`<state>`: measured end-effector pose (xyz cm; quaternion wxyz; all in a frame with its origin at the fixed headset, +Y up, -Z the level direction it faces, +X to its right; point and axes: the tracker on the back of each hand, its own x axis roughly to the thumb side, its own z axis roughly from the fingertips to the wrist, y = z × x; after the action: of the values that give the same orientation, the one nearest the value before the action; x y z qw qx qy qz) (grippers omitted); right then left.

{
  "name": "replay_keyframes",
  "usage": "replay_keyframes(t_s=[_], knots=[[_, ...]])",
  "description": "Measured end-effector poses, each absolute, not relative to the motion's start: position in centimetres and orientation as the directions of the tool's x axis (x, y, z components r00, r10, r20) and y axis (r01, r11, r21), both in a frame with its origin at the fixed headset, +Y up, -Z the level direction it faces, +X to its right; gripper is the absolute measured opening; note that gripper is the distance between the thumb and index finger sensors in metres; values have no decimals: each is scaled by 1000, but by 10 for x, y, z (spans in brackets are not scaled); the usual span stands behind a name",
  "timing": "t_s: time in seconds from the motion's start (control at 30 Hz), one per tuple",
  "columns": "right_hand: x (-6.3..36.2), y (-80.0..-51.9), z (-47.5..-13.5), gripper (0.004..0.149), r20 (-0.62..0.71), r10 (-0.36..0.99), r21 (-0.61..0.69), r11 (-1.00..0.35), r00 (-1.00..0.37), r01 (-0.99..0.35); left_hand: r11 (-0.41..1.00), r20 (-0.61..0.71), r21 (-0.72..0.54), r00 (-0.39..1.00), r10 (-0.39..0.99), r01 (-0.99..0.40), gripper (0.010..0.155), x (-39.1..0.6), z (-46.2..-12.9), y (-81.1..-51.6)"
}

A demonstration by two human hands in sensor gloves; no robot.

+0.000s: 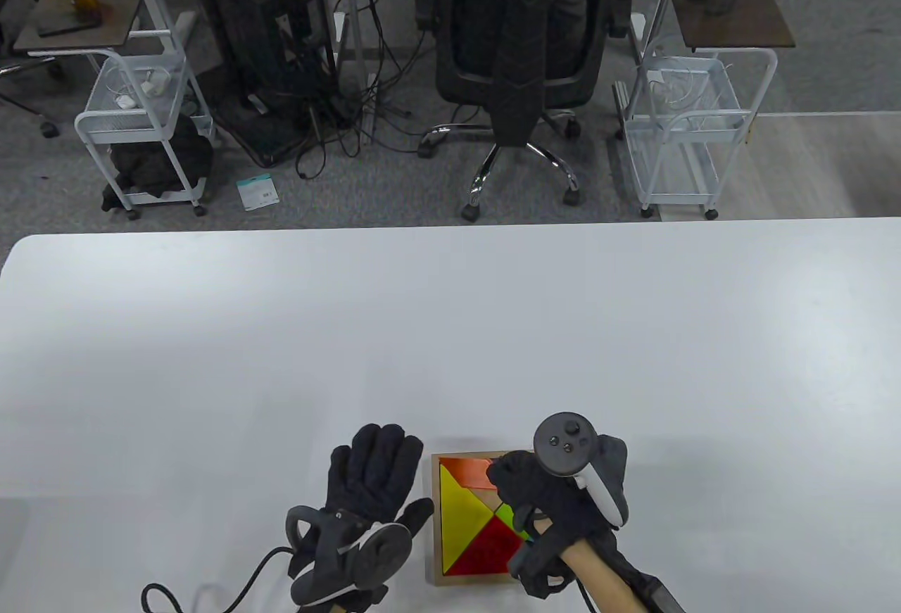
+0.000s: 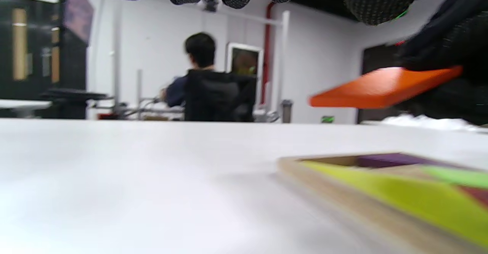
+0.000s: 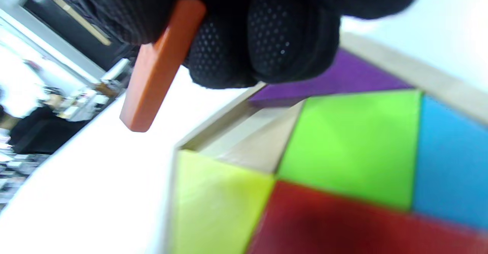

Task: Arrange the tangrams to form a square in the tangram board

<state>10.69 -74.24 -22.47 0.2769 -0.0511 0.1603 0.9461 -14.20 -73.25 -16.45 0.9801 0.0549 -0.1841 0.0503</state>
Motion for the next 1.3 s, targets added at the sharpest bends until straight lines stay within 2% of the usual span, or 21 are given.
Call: replay_keyframes(t_s=[0.23, 0.5, 0.7, 0.97, 1.3], knots=[[94, -752, -233, 44, -208, 354, 299, -865, -912, -404, 991, 264, -7, 956, 128, -131, 76, -164, -176, -741], [88, -752, -235, 44, -210, 323, 317, -870, -923, -377, 989, 281, 30, 951, 131, -145, 75, -163, -175, -741], [84, -756, -235, 44, -206, 251, 298, -904, -946, -305, 988, 268, 16, 952, 145, -155, 75, -165, -176, -741], [71, -756, -229, 45, -180, 55, 226, -969, -982, -96, 989, 256, -14, 955, 148, -149, 75, -165, -176, -740], [58, -762, -222, 44, -148, -104, 151, -985, -984, 81, 990, 244, -32, 959, 141, -138, 76, -164, -176, -740]])
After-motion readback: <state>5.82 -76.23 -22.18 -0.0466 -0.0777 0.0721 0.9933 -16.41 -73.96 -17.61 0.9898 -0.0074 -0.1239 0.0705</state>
